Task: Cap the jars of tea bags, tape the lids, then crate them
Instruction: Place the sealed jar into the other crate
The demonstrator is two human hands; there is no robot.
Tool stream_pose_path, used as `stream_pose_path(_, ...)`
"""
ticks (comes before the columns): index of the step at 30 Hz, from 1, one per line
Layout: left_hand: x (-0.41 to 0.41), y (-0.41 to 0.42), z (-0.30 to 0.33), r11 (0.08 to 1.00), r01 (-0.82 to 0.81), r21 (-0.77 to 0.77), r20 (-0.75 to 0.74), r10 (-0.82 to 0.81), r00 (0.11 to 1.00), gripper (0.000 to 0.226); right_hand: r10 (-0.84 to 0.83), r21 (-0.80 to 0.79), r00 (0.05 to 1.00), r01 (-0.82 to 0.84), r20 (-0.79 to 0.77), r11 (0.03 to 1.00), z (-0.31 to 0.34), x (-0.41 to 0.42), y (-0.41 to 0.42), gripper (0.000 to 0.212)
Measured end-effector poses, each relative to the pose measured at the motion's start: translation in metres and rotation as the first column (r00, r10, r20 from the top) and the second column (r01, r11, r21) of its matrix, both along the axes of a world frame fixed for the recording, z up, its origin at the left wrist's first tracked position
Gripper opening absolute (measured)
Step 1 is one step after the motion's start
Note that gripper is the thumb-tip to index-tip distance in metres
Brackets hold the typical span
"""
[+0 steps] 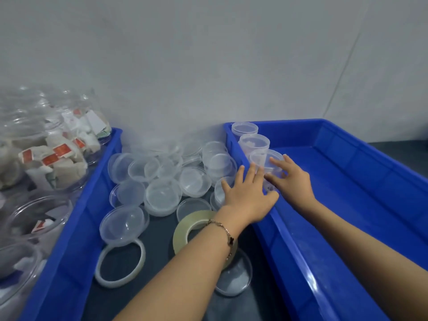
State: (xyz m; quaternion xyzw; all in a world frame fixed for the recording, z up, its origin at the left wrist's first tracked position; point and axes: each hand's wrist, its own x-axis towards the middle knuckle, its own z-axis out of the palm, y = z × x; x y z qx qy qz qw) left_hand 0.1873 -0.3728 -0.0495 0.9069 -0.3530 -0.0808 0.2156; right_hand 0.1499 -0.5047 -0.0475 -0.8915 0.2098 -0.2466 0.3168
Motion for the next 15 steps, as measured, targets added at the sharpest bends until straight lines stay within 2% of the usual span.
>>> stream_pose_path(3,-0.007,0.017,-0.008,0.997,-0.014,-0.079,0.017,0.015,1.000,0.067,0.087,0.046,0.994,-0.084,-0.066,0.995,0.001,-0.006,-0.001,0.054)
stream_pose_path(5,-0.016,0.032,-0.016,0.983,-0.056,-0.176,-0.016,0.054,0.998,0.062,0.057,0.018,0.994,-0.056,-0.094,0.998,0.003,-0.008,0.005,0.061)
stream_pose_path(8,-0.036,0.057,-0.023,0.960,-0.131,-0.247,-0.092,0.111,0.990,0.062,0.021,-0.024,0.999,-0.022,-0.027,0.999,0.020,-0.004,0.027,0.070)
stream_pose_path(11,-0.046,0.078,-0.017,0.947,-0.184,-0.262,-0.133,0.154,0.979,0.066,0.169,-0.052,0.984,-0.166,0.062,0.985,0.040,-0.004,0.069,0.063)
stream_pose_path(13,-0.050,0.092,-0.006,0.938,-0.222,-0.265,-0.136,0.192,0.972,0.066,0.300,-0.047,0.954,-0.300,-0.006,0.953,0.043,-0.011,0.108,0.066)
stream_pose_path(15,-0.051,0.113,0.002,0.895,-0.288,-0.340,-0.178,0.239,0.955,0.059,0.434,-0.105,0.894,-0.444,-0.110,0.890,0.042,-0.020,0.147,0.057)
